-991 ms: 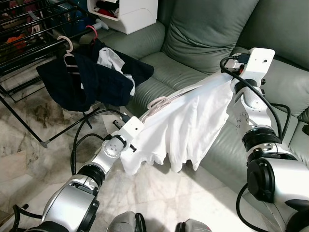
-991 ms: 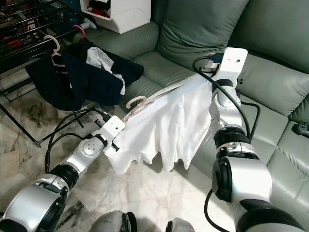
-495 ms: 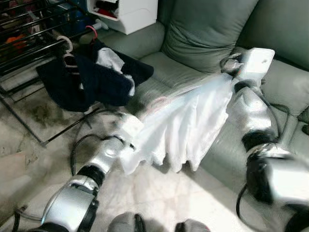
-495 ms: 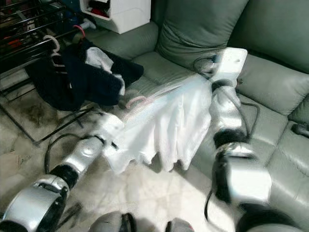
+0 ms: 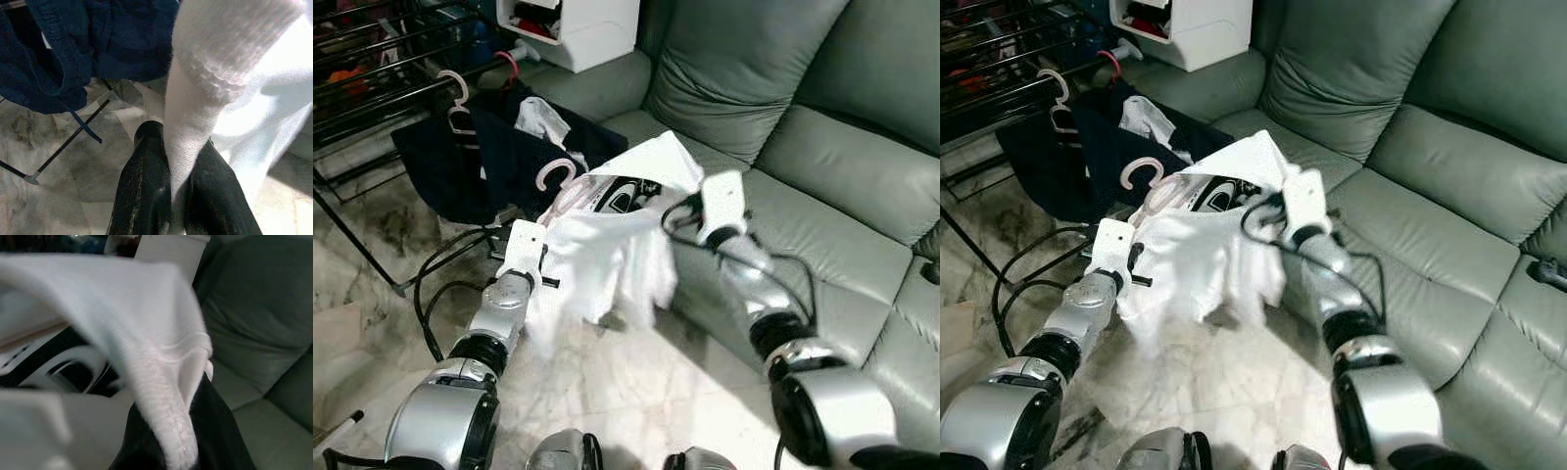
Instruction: Hang hanger
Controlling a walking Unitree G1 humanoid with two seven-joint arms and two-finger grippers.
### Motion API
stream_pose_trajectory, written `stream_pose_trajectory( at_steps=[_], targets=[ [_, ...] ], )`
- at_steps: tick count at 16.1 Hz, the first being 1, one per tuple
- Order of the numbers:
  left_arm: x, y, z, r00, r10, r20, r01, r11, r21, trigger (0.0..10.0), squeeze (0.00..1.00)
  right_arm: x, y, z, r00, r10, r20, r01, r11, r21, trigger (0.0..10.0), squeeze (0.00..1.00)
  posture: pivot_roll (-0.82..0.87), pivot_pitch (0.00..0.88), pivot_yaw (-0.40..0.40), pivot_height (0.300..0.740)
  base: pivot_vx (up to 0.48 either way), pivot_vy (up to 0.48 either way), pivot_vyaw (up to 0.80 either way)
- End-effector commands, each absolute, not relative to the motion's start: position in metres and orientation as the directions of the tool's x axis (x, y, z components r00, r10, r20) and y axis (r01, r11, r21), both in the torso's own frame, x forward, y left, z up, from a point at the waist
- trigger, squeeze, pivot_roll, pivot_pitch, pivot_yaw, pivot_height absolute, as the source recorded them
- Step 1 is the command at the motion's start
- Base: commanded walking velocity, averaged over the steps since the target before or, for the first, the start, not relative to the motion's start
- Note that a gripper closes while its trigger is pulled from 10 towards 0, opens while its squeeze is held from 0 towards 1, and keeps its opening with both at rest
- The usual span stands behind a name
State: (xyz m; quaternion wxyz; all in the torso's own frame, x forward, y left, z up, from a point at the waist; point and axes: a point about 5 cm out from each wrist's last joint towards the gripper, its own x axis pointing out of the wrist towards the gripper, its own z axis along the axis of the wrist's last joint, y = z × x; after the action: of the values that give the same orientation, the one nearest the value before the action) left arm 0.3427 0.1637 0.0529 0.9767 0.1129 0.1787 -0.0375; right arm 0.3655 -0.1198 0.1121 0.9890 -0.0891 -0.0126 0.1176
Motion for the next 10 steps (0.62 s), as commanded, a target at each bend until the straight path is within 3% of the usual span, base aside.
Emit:
stream_pose_trajectory(
  at_steps=[1,3,4,5,6,7,9,10],
  targets=[
    [0.347,0.172,0.064,0.952,0.023,-0.305,0.033,0.983,0.178,10.0,0.0,0.363,-0.117,0.106,0.97,0.243,-0.023,-0.244,0.954,-0.173,0.0,0.0,-0.04,0.0,0.0,0.74,0.0,0.0,0.0],
    [0.339,0.177,0.053,0.946,0.024,-0.322,0.043,0.979,0.201,10.0,0.0,0.357,-0.112,0.093,0.968,0.243,-0.069,-0.25,0.961,-0.121,0.0,0.0,-0.04,0.0,0.0,0.74,0.0,0.0,0.0],
    [0.321,0.183,0.031,0.925,0.029,-0.378,0.069,0.968,0.242,10.0,0.0,0.347,-0.109,0.073,0.965,0.221,-0.141,-0.233,0.969,-0.077,0.0,0.0,-0.03,0.0,0.0,0.74,0.0,0.0,0.0],
    [0.313,0.182,0.022,0.915,0.024,-0.403,0.084,0.965,0.249,10.0,0.0,0.34,-0.107,0.062,0.958,0.226,-0.177,-0.249,0.961,-0.12,0.0,0.0,-0.04,0.0,0.0,0.74,0.0,0.0,0.0],
    [0.31,0.175,0.018,0.911,-0.007,-0.412,0.116,0.964,0.241,10.0,0.0,0.337,-0.107,0.057,0.959,0.212,-0.186,-0.235,0.965,-0.116,0.0,0.0,-0.04,0.0,0.0,0.74,0.0,0.0,0.0],
    [0.31,0.165,0.018,0.91,-0.049,-0.411,0.165,0.954,0.251,10.0,0.0,0.336,-0.101,0.059,0.959,0.226,-0.174,-0.245,0.965,-0.098,0.0,0.0,-0.04,0.0,0.074,0.74,0.0,0.0,0.0],
    [0.312,0.143,0.019,0.893,-0.137,-0.43,0.27,0.926,0.265,10.0,0.0,0.335,-0.068,0.069,0.925,0.363,-0.116,-0.37,0.928,-0.043,0.0,0.0,-0.04,0.0,0.069,0.74,0.0,0.0,0.0],
    [0.308,0.129,0.014,0.868,-0.215,-0.448,0.371,0.88,0.295,10.0,0.0,0.33,-0.051,0.07,0.888,0.447,-0.104,-0.456,0.886,-0.081,0.0,0.0,-0.04,0.0,0.074,0.74,0.0,0.0,0.0]
  ],
)
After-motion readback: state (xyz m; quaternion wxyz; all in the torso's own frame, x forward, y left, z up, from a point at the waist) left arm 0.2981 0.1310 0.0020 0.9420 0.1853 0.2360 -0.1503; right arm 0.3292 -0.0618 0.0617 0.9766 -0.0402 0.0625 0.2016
